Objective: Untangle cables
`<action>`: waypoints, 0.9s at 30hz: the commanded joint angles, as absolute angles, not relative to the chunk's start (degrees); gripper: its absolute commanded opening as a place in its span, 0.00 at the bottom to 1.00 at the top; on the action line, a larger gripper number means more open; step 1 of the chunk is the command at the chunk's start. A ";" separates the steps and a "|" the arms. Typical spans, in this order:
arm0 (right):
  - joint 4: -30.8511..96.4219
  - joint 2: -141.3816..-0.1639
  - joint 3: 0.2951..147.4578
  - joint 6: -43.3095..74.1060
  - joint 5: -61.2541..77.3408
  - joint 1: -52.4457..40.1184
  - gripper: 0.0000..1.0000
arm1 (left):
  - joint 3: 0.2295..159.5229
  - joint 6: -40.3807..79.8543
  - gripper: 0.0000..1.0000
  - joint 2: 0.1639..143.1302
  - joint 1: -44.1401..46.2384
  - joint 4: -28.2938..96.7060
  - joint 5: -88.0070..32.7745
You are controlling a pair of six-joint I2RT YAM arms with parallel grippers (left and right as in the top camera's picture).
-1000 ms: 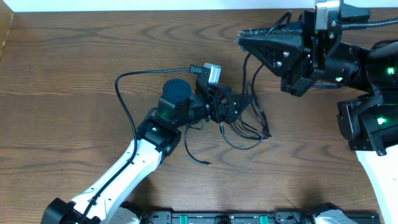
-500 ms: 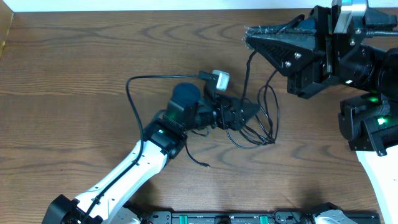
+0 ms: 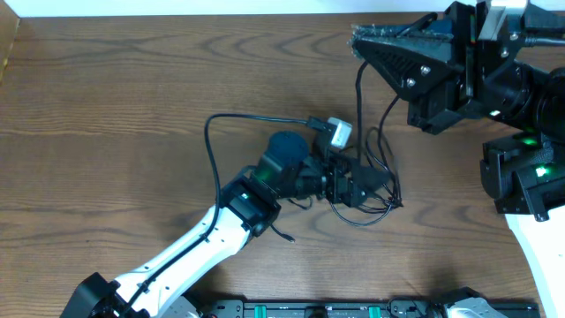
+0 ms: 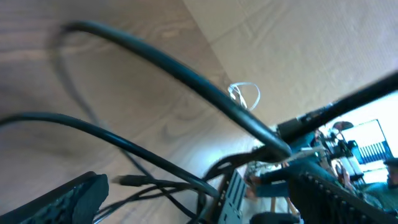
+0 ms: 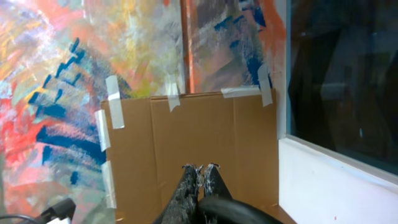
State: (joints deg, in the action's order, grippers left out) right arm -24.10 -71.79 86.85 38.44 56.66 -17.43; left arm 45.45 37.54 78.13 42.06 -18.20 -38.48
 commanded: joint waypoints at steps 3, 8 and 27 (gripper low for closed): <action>-25.06 -72.03 87.85 39.81 53.36 -17.87 0.01 | 46.19 37.58 0.98 79.22 43.88 -18.33 -36.36; -27.09 -72.01 87.85 40.84 52.29 -18.57 0.01 | 46.19 37.60 0.98 82.08 43.86 -18.52 -31.92; -30.28 -72.18 87.85 42.83 50.92 -18.41 0.01 | 46.19 37.89 0.98 96.68 43.83 -24.08 -10.94</action>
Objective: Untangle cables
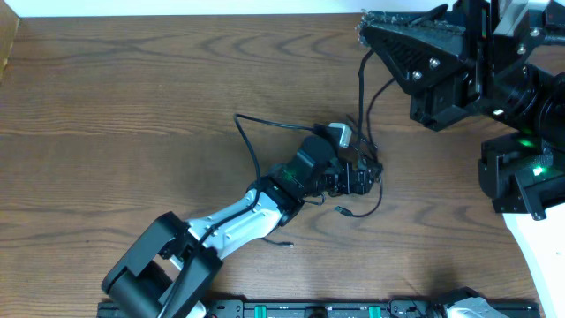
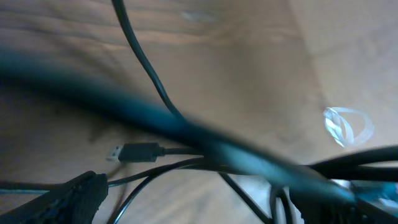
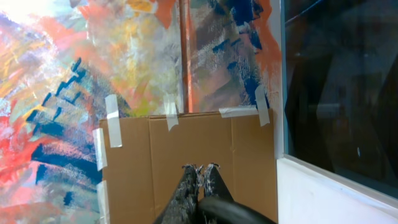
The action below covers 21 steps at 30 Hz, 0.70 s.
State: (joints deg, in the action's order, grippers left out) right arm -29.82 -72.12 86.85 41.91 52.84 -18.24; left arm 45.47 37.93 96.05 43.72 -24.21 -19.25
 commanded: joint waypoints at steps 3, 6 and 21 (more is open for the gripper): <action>-30.28 -72.16 87.85 42.83 50.92 -17.80 0.01 | 46.19 33.89 0.98 96.73 43.72 -22.90 -4.58; -30.26 -71.99 87.85 42.85 50.94 -16.97 0.01 | 46.19 28.03 0.98 96.73 43.68 -21.41 2.57; -29.12 -71.96 87.85 44.80 50.94 -4.91 0.01 | 46.19 25.32 0.98 96.73 32.73 -9.67 18.50</action>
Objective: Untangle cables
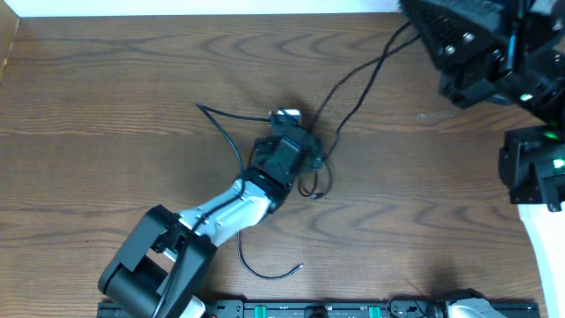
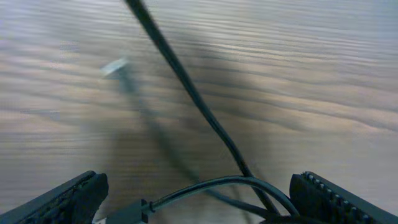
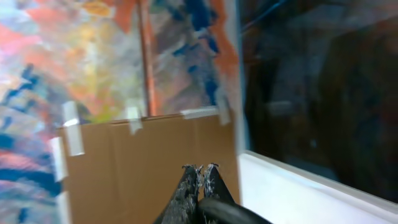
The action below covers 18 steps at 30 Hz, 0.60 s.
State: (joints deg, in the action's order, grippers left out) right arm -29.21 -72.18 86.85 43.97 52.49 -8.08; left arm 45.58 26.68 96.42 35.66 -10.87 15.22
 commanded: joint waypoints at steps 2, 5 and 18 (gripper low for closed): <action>-28.62 -71.96 87.85 45.01 50.94 -1.67 0.01 | 46.19 25.30 0.98 96.73 30.92 -8.58 18.48; -28.05 -71.96 87.85 45.41 50.94 3.16 0.01 | 46.19 25.30 0.98 96.73 28.75 -7.31 18.48; -26.81 -71.92 87.85 47.75 52.05 27.35 0.01 | 46.19 25.28 0.98 96.73 22.39 -4.86 18.59</action>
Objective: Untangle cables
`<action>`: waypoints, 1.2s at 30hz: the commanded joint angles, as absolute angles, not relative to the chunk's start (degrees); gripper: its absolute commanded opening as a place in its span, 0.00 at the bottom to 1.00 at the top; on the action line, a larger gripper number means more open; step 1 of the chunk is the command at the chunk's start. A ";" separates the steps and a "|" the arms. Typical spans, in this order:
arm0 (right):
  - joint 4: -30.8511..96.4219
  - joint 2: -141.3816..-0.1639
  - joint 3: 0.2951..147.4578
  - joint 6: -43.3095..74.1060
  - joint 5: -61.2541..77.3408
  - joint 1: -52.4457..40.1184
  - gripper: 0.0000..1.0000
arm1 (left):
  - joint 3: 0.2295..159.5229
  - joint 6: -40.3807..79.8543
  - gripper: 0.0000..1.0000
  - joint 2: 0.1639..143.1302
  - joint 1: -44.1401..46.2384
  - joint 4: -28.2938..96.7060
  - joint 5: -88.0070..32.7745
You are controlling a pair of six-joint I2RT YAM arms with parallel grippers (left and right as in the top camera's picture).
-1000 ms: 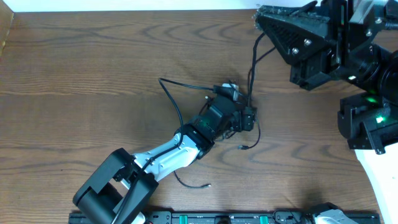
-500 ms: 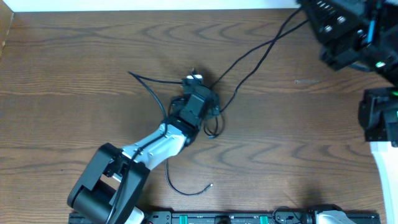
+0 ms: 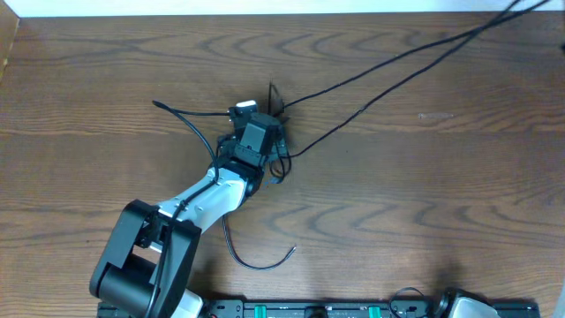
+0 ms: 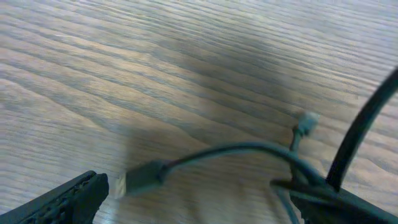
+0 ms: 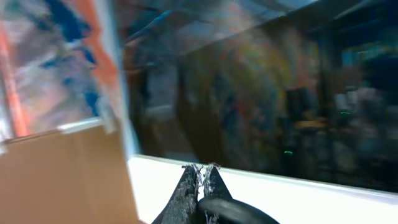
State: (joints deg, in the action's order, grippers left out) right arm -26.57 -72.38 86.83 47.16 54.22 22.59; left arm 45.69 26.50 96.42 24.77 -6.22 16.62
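Observation:
A knot of black cables with a white plug lies left of the table's middle. Two black strands run taut from it to the far right corner. My left gripper sits in the knot, its jaws wide apart. In the left wrist view the left gripper has a USB plug lying between the fingers and cables over the right finger. My right gripper is out of the overhead view, shut on a thick black cable high off the table.
A separate black cable curls near the front edge. One cable end sticks out to the left of the knot. A black rail runs along the front. The right wrist view shows cardboard and a dark window.
The right arm has left the overhead view at the far right. The strands now stretch straight to that corner. The knot and my left gripper sit further left and further back.
At first the tangle lay loose right of centre with my left gripper in it and my right gripper shut on a cable above the back edge. The tangle then tightened and shifted left, one cable dropped free near the front, and the strands now stretch taut.

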 commanded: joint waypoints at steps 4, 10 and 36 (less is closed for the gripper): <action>-25.50 -71.99 87.85 47.75 53.28 35.11 0.01 | 46.19 25.28 0.98 96.73 18.96 -3.86 18.72; -24.21 -72.36 87.85 47.72 55.02 43.88 0.01 | 46.19 25.30 0.98 96.71 13.21 -3.46 18.50; -19.73 -79.68 87.85 47.18 63.83 43.42 0.02 | 46.19 25.26 0.98 96.53 1.04 -2.63 -6.68</action>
